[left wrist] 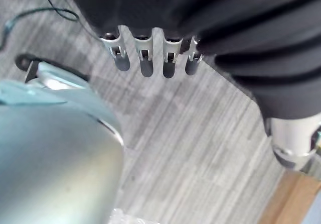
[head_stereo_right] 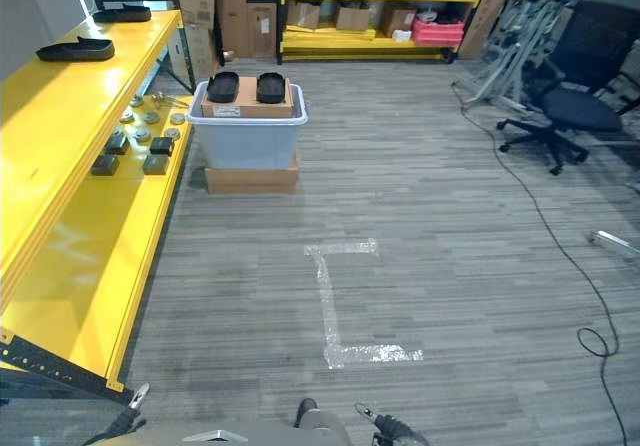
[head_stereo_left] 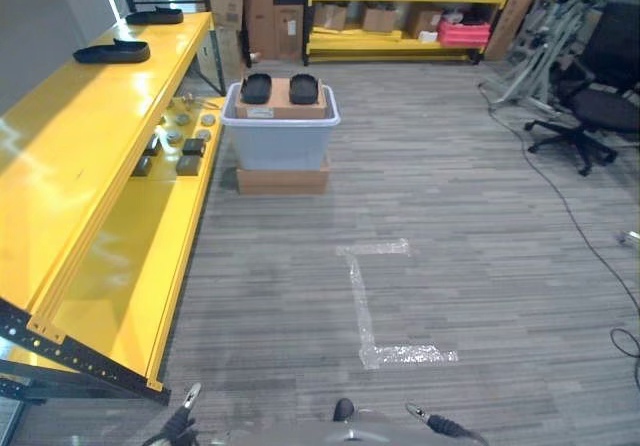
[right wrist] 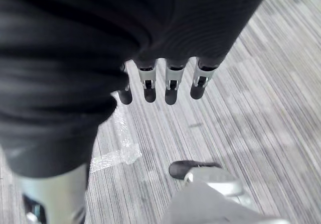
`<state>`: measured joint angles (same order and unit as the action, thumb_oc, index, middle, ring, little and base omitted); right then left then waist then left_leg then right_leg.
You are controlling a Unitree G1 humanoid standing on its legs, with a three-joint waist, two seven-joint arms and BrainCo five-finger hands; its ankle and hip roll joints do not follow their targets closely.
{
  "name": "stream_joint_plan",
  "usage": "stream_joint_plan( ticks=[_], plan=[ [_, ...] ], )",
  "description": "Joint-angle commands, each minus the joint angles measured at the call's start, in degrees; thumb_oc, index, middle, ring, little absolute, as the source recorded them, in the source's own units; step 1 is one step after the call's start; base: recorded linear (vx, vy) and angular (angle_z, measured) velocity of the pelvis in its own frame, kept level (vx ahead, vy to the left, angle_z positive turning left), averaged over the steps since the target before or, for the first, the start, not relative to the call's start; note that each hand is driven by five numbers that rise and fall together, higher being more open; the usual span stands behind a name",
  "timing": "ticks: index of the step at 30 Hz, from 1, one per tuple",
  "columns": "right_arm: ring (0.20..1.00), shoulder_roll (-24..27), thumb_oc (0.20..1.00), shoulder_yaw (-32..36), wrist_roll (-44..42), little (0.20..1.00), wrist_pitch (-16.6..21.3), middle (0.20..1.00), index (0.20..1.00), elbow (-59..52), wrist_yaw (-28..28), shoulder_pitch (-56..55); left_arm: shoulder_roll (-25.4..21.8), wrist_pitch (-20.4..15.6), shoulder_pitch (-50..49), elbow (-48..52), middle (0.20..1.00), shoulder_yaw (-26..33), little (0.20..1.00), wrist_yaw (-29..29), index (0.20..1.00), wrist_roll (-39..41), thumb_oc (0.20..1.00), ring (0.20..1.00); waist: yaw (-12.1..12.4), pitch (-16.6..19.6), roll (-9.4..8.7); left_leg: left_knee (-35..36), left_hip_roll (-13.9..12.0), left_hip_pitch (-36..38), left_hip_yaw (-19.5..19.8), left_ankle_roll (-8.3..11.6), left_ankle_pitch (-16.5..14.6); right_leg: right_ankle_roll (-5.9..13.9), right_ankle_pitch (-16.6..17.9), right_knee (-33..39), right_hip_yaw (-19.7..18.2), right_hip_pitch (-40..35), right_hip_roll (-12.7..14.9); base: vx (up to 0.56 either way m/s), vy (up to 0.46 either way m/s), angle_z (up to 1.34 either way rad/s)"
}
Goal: Move parts from the plastic box to the shelf.
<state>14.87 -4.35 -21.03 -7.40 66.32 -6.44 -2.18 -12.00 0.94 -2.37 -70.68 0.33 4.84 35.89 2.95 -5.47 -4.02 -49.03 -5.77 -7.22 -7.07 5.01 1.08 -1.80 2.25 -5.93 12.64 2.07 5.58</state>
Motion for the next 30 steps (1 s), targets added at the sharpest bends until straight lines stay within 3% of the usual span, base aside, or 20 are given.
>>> stream_joint_plan(
  ticks=[1,2,3,4,5,7,9,12,14,16,18,19,21,23,24,25,27,28,29,30],
  plan=[
    [1.000,3.5,1.000,-1.7,1.4,1.000,0.1,1.000,1.000,1.6,-1.3,-1.5,-1.5,-1.3,1.4,1.5,1.000,0.6,1.000,-0.8,1.000,1.3,1.000,1.000,0.0,-4.0,-0.91,5.9,-1.2,-4.5,-3.2,-3.22,-2.7,4.38,2.1,6.9,-0.1,-3.2,-0.9,0.33,0.038,-0.03],
    [1.000,3.7,1.000,-1.8,3.0,1.000,0.2,1.000,1.000,1.5,-0.6,-1.4,-1.7,-1.1,1.5,1.6,1.000,1.1,1.000,-0.7,1.000,2.3,1.000,1.000,0.8,-4.6,-0.57,16.2,1.1,-5.1,-5.7,-3.65,-2.7,5.05,1.6,6.9,-0.2,-4.5,-1.3,0.38,0.088,-0.04],
    [1.000,3.8,1.000,-1.9,4.3,1.000,0.2,1.000,1.000,1.2,-0.4,-1.5,-1.8,-1.0,1.4,1.8,1.000,1.4,1.000,-1.1,1.000,2.8,1.000,1.000,1.1,-4.8,-0.42,20.4,2.1,-5.5,-6.2,-3.55,-2.0,5.42,1.7,6.8,-0.4,-4.8,-1.4,0.51,0.147,-0.10],
    [1.000,3.9,1.000,-2.1,5.5,1.000,0.3,1.000,1.000,0.8,-0.4,-1.7,-1.9,-1.0,1.1,2.0,1.000,1.8,1.000,-1.6,1.000,2.9,1.000,1.000,1.5,-4.7,0.36,29.8,3.2,-6.2,-6.3,-2.93,1.1,6.00,1.6,6.7,-1.0,-5.1,-2.2,0.64,0.206,-0.16],
    [1.000,4.1,1.000,-3.0,6.2,1.000,0.2,1.000,1.000,-0.7,-0.9,-2.3,-2.1,-0.1,0.6,2.3,1.000,2.5,1.000,-2.3,1.000,3.5,1.000,1.000,2.4,-4.6,1.83,41.3,3.2,-7.7,-5.8,-1.61,7.6,6.25,0.8,5.6,-2.3,-5.9,-3.8,0.56,0.187,-0.14],
    [1.000,4.6,1.000,-4.0,6.1,1.000,-0.2,1.000,1.000,-3.0,-1.1,-3.2,-2.1,0.2,0.0,2.4,1.000,3.2,1.000,-2.6,1.000,3.8,1.000,1.000,3.1,-4.6,2.72,46.3,2.3,-10.1,-5.6,-0.73,11.4,5.84,-0.4,4.3,-3.0,-6.7,-4.9,0.48,0.146,-0.24],
    [1.000,5.2,1.000,-4.8,6.2,1.000,0.1,1.000,1.000,-5.0,-0.9,-3.9,-2.1,-0.2,-0.6,2.0,1.000,4.1,1.000,-2.6,1.000,3.8,1.000,1.000,3.9,-4.9,3.16,48.3,1.7,-12.2,-5.4,-0.22,13.0,5.39,-2.1,2.4,-3.1,-7.7,-5.3,0.57,0.174,-0.44],
    [1.000,6.3,1.000,-6.7,5.5,1.000,-0.2,1.000,1.000,-9.1,-0.4,-3.8,-2.1,-1.5,-1.7,0.6,1.000,6.0,1.000,-1.8,1.000,3.7,1.000,1.000,4.1,-5.3,3.34,46.0,0.7,-13.4,-7.5,0.18,12.5,4.61,-8.1,-3.5,-1.1,-9.5,-4.6,0.60,0.196,-0.35],
    [1.000,6.0,1.000,-8.0,5.3,1.000,-0.3,1.000,1.000,-9.8,0.1,-1.2,-2.1,-2.8,-3.0,0.5,1.000,6.8,1.000,-2.0,1.000,2.5,1.000,1.000,5.6,-4.4,2.61,42.4,1.9,-12.7,-6.4,-1.89,9.4,5.08,-13.3,-9.0,-2.2,-11.4,-3.2,0.62,0.213,-0.40],
    [1.000,5.3,1.000,-8.3,4.5,1.000,-1.0,1.000,1.000,-9.6,-0.2,0.3,-2.2,-3.0,-3.4,0.4,1.000,7.2,1.000,-2.5,1.000,1.1,1.000,1.000,7.1,-3.4,1.55,38.0,3.7,-12.1,-6.5,-3.62,6.7,6.09,-13.7,-12.9,-1.9,-13.9,-1.3,0.63,0.221,-0.85],
    [1.000,4.2,1.000,-8.6,3.1,1.000,-1.1,1.000,1.000,-9.7,-0.6,1.3,-2.3,-3.2,-3.1,0.5,1.000,6.3,1.000,-1.7,1.000,-0.8,1.000,1.000,8.2,-2.0,0.81,36.0,6.3,-10.4,-7.7,-7.21,2.7,8.59,-10.0,-23.9,-0.3,-14.4,1.8,0.55,0.274,-0.60],
    [1.000,4.0,1.000,-8.6,3.1,1.000,-1.0,1.000,1.000,-9.7,-0.8,1.4,-2.3,-3.3,-3.0,0.6,1.000,6.2,1.000,-1.6,1.000,-0.9,1.000,1.000,8.3,-1.8,0.68,36.0,6.8,-10.1,-7.8,-7.75,2.2,9.09,-9.4,-25.4,-0.3,-14.0,2.2,0.40,0.260,-0.25],
    [1.000,2.7,1.000,-8.8,3.6,1.000,-1.0,1.000,1.000,-10.9,-1.8,2.1,-2.2,-3.5,-3.0,1.4,1.000,4.0,1.000,-1.6,1.000,-1.3,1.000,1.000,8.2,-1.2,0.80,37.6,10.4,-6.5,-7.4,-11.43,-1.0,11.97,-3.0,-36.4,-1.2,-8.4,4.4,0.47,0.305,0.07],
    [1.000,2.5,1.000,-9.1,2.8,1.000,-0.9,1.000,1.000,-11.6,-2.5,2.3,-2.3,-3.2,-2.4,2.2,1.000,2.4,1.000,-2.2,1.000,0.0,1.000,1.000,7.4,-1.5,0.95,38.1,11.2,-4.7,-7.7,-12.20,-2.6,12.03,-2.8,-35.5,-0.9,-4.8,4.3,0.30,0.137,0.01],
    [1.000,2.3,1.000,-9.3,2.1,1.000,-0.5,1.000,1.000,-11.9,-2.8,2.4,-2.6,-2.7,-1.7,2.8,1.000,1.1,1.000,-2.5,1.000,0.8,1.000,1.000,6.6,-2.0,1.26,38.5,11.1,-3.6,-7.9,-12.09,-3.1,11.36,-3.9,-33.3,-0.1,-1.7,3.8,0.31,-0.066,-0.05],
    [1.000,2.3,1.000,-9.3,1.2,1.000,0.9,1.000,1.000,-12.6,-3.3,2.2,-3.1,-1.6,0.0,3.4,1.000,0.0,1.000,-2.9,1.000,0.9,1.000,1.000,5.3,-3.1,1.54,38.7,10.9,-1.8,-7.2,-11.05,-3.7,10.45,-4.4,-24.5,1.1,2.2,2.5,0.35,-0.128,-0.01],
    [1.000,2.6,1.000,-9.0,1.1,1.000,1.8,1.000,1.000,-12.6,-3.0,1.8,-3.3,-1.0,0.6,3.7,1.000,-0.3,1.000,-3.2,1.000,0.8,1.000,1.000,4.7,-3.6,1.53,38.5,10.9,-0.6,-6.4,-10.48,-4.3,10.51,-2.6,-17.7,1.7,3.6,2.8,0.24,-0.150,0.40],
    [1.000,2.7,1.000,-8.7,0.8,1.000,2.4,1.000,1.000,-12.3,-2.6,1.7,-3.2,-0.8,0.9,3.8,1.000,-0.4,1.000,-3.3,1.000,0.6,1.000,1.000,4.1,-3.8,1.51,38.3,10.7,0.0,-6.1,-10.33,-3.7,10.40,1.6,-12.0,2.1,5.9,3.5,0.40,-0.246,0.83],
    [1.000,2.8,1.000,-7.7,0.4,1.000,3.6,1.000,1.000,-11.6,-1.8,1.1,-3.2,-0.7,1.1,3.6,1.000,-0.9,1.000,-3.1,1.000,0.6,1.000,1.000,2.9,-4.3,0.52,37.1,11.7,2.1,-3.7,-10.02,-7.3,12.87,6.9,-4.2,-0.8,9.9,6.1,0.53,-0.355,0.58],
    [1.000,2.6,1.000,-6.9,0.6,1.000,4.6,1.000,1.000,-10.8,-1.4,0.7,-3.4,-0.8,1.1,3.4,1.000,-1.3,1.000,-2.6,1.000,0.1,1.000,1.000,2.2,-4.9,0.00,35.0,12.1,2.5,-2.1,-10.33,-9.4,13.44,10.3,1.9,-1.8,11.5,7.8,0.65,-0.357,0.58]
  ],
)
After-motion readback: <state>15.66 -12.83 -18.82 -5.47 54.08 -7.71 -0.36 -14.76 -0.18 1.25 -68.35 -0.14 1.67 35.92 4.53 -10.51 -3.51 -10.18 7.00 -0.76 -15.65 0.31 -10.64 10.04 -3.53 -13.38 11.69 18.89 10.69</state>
